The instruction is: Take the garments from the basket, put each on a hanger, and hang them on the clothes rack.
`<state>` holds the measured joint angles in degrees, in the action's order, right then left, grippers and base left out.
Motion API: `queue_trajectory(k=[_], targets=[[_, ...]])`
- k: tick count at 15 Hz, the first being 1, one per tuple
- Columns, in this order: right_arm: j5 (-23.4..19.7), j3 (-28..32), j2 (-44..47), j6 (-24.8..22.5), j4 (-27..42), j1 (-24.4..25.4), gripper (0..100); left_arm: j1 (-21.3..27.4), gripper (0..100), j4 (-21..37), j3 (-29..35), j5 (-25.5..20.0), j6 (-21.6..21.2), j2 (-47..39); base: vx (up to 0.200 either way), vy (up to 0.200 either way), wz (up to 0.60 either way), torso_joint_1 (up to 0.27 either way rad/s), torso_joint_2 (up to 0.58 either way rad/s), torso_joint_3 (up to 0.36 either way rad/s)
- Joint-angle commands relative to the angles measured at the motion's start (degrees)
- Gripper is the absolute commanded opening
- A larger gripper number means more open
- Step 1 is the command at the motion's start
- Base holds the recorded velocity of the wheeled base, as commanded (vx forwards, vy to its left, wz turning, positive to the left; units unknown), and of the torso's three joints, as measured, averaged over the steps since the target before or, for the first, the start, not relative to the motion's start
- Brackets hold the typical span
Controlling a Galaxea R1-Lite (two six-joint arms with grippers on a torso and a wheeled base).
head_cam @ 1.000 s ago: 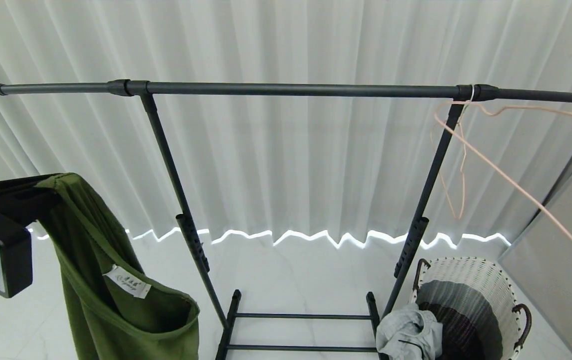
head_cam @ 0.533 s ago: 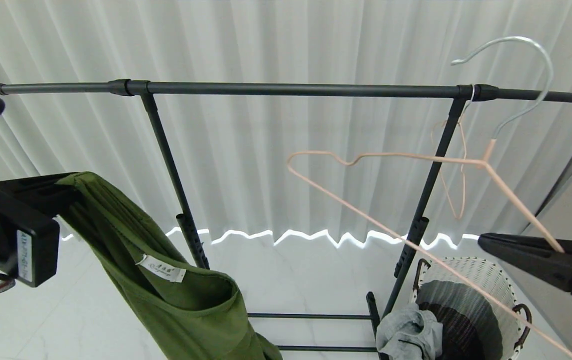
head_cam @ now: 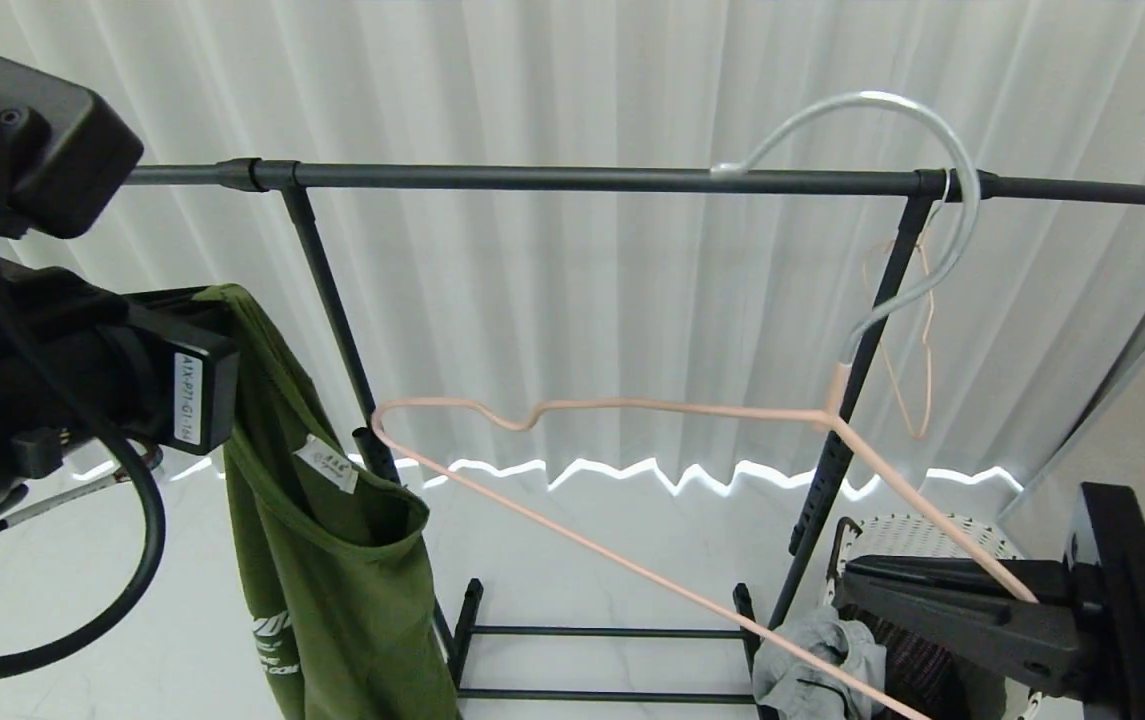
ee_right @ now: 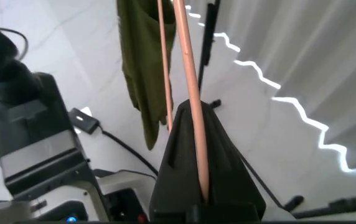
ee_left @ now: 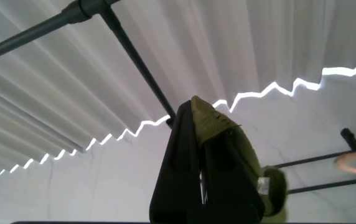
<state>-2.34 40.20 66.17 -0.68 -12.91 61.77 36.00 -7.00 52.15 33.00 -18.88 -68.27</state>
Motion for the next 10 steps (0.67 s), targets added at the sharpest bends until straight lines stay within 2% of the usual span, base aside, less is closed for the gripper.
queue_trajectory(k=[1, 5, 10], targets=[[-0.03, 1.81, 3.61, 0.68, -1.42, 1.69, 0, 0.30, 0, -0.56, 0.50, -0.74, 0.78, -2.05, 0.000, 0.000, 0.00, 0.000, 0.00, 0.000], [0.14, 2.33, 8.62, 0.95, -6.51, 2.30, 0, 0.65, 0, -0.65, 2.17, -1.71, 1.13, -2.31, 0.000, 0.000, 0.00, 0.000, 0.00, 0.000], [3.57, 2.51, 12.32, 1.83, -10.73, 2.30, 0, 0.74, 0, -0.65, 2.25, -1.71, 1.57, -2.31, 0.000, 0.000, 0.00, 0.000, 0.00, 0.000]])
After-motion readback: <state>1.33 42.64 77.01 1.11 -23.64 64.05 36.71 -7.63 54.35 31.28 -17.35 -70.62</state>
